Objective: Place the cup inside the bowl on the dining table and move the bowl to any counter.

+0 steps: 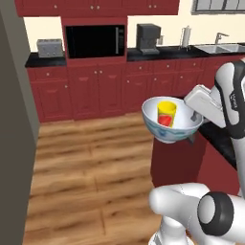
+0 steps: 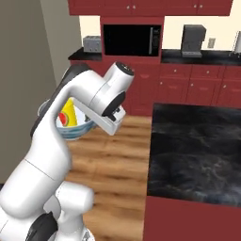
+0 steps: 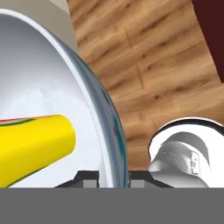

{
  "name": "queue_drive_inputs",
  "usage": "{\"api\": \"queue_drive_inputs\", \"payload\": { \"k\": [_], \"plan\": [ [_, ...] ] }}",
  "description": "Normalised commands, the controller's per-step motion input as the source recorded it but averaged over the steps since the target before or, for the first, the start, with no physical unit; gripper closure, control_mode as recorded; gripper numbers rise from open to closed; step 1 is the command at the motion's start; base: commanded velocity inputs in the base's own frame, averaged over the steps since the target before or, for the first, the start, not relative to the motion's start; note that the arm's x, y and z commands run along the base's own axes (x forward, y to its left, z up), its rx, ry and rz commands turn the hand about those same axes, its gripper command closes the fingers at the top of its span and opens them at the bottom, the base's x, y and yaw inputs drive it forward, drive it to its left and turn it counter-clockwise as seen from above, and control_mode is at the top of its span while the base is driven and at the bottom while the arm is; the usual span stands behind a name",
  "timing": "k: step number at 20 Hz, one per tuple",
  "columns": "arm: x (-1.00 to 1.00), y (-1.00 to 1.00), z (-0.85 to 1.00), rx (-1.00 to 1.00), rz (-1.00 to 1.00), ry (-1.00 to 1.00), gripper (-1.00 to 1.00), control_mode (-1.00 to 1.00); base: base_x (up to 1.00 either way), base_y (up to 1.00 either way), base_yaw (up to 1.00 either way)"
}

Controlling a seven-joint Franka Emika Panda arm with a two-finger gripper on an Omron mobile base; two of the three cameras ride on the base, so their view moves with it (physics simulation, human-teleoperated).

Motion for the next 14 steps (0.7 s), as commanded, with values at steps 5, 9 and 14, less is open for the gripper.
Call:
{"api": "queue_drive_inputs", "payload": {
  "k": [5,9,14],
  "plan": [
    [0.0,0.0,0.0,0.0,0.0,0.0,1.0,1.0,0.72,0.63,-0.07],
    [0.0,0.0,0.0,0.0,0.0,0.0,1.0,1.0,0.8,0.57,-0.06],
    [0.0,0.0,0.0,0.0,0.0,0.0,1.0,1.0,0.99,0.32,-0.05]
  ]
}}
